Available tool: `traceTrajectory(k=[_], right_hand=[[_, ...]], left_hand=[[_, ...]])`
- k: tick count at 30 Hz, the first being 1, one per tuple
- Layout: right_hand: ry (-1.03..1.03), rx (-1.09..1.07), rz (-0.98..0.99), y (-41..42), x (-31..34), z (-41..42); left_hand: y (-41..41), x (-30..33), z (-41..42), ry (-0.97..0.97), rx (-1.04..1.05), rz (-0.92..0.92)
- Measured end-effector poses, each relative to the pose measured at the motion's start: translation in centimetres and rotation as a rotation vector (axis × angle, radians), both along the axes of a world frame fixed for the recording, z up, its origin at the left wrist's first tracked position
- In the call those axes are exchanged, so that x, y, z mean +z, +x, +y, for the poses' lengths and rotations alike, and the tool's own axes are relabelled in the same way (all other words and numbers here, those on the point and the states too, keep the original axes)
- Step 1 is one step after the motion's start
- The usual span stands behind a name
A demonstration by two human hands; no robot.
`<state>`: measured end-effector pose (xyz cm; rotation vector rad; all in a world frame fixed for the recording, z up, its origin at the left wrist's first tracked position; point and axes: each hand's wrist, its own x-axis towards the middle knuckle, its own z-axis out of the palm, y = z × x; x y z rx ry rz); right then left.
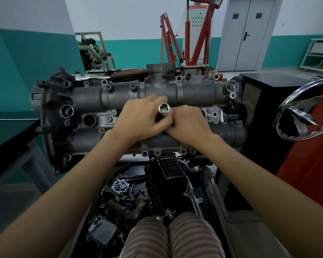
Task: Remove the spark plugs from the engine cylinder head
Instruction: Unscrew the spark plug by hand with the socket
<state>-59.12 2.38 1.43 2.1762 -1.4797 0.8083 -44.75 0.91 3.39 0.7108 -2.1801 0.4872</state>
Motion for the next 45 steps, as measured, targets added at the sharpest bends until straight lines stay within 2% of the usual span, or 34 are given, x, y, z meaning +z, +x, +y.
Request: traceTrajectory(k=[3, 7, 11, 18, 23, 30, 34, 38, 41, 45], right_hand=[[-0.005, -0.004, -0.021, 0.2, 0.0, 0.1], [-0.027, 0.019, -0.021, 0.2, 0.1, 0.4], [-0.009, 0.028, 0.039, 0.0, 0.1, 0.3], [0.077, 0.149, 0.168, -0.8, 1.6, -0.6], [0.041, 0.184, 0.143, -0.8, 1.3, -0.5], [0.049, 0.119, 0.086, -0.9, 1.0, -0.6], [0.077, 0.132, -0.006, -0.9, 1.1, -0.6], [0.05, 0.114, 0.1, -1.0, 1.0, -0.9], [0.045, 0.112, 0.1, -1.0, 1.0, -1.0], [0.039, 0.108, 0.04, -0.8, 0.9, -1.0]], left_hand=[[-0.6, 0.6, -0.5, -0.007, -0.046, -0.041], [-1.0, -0.5, -0.7, -0.017, -0.066, 0.075], [-0.9, -0.7, -0.9, 0.063, -0.149, 0.147], [-0.3, -0.6, -0.8, 0.142, -0.264, 0.147], [-0.3, -0.8, -0.5, 0.119, -0.259, 0.169], [-0.5, -1.6, -0.7, -0.022, -0.207, 0.284], [-0.4, -1.8, -1.1, 0.023, -0.25, 0.281], [-0.3, -1.4, -0.6, 0.086, -0.255, 0.258], [-0.2, -1.4, -0.4, 0.146, -0.234, 0.22], [-0.5, -1.5, -0.4, 0.096, -0.188, 0.23]])
